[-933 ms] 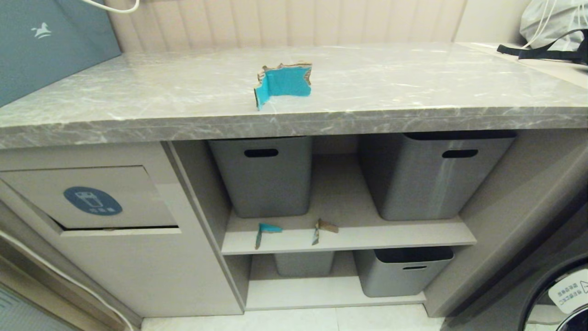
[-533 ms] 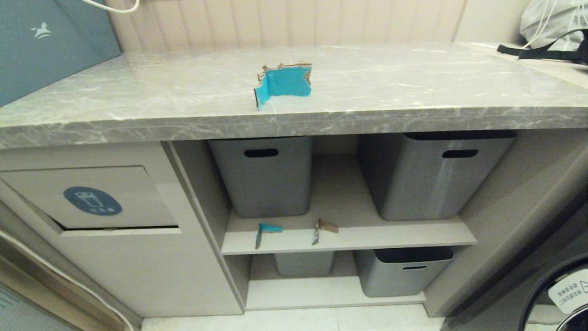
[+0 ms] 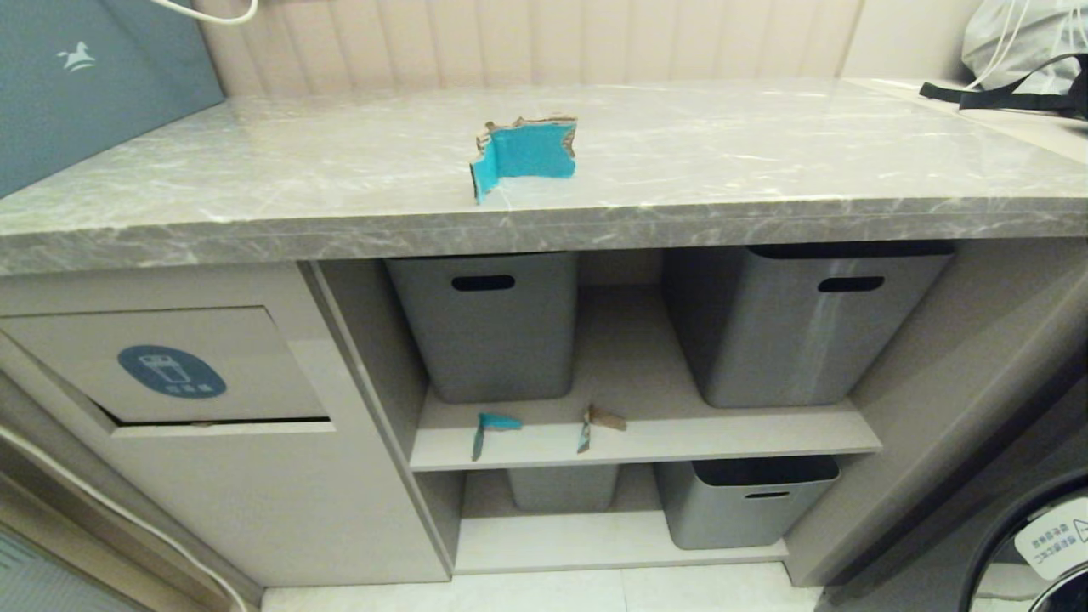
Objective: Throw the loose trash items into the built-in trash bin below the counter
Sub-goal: Pick up the garbage
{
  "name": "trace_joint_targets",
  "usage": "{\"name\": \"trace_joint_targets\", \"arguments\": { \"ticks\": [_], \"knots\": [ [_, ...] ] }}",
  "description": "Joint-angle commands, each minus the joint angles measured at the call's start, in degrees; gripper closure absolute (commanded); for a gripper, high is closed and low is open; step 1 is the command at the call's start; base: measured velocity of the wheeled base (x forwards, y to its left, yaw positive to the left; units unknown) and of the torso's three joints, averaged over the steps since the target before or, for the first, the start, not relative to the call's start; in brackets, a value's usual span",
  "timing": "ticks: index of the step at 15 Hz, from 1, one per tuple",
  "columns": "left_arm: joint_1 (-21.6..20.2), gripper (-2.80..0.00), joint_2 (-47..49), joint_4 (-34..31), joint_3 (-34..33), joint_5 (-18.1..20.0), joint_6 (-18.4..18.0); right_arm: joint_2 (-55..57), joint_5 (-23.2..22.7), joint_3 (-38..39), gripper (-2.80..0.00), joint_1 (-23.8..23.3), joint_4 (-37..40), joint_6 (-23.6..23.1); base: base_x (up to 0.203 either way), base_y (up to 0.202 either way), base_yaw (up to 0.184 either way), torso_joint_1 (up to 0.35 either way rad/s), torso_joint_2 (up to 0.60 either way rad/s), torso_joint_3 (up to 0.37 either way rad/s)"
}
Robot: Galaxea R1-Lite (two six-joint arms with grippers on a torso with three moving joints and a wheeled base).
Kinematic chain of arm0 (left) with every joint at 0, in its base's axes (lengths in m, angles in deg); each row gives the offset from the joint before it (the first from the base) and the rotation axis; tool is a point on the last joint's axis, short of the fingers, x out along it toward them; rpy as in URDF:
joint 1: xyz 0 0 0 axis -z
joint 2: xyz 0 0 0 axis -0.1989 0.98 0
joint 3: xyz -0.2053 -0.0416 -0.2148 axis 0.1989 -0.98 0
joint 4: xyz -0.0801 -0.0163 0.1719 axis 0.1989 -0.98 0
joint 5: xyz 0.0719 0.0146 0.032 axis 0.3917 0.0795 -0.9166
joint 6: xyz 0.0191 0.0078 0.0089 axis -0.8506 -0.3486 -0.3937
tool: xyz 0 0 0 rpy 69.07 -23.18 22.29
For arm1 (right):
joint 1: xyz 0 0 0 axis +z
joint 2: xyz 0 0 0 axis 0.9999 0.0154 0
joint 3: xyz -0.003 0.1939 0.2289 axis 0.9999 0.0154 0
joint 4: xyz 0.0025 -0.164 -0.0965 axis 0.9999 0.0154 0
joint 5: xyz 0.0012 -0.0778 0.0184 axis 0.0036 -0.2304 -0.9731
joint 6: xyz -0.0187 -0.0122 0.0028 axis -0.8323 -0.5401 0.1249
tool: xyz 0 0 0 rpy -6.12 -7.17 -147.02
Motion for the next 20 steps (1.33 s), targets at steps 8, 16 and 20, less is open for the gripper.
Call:
{"name": "trace_joint_targets", "arguments": {
  "ticks": [8,16,20],
  "knots": [
    [0.43,0.00,15.85,2.86,17.83,16.64,0.69,0.02,0.08,0.00,0.00,0.00,-0.01,0.08,0.000,0.000,0.000,0.000,0.00,0.000],
    [4.57,0.00,39.38,1.19,45.52,20.39,3.47,0.02,0.08,0.00,0.00,-0.01,-0.01,0.08,0.000,0.000,0.000,0.000,0.00,0.000],
    [6.97,0.00,46.42,-6.95,58.42,20.40,4.31,0.02,0.08,0.00,0.00,0.00,-0.01,0.08,0.000,0.000,0.000,0.000,0.00,0.000]
  ]
}}
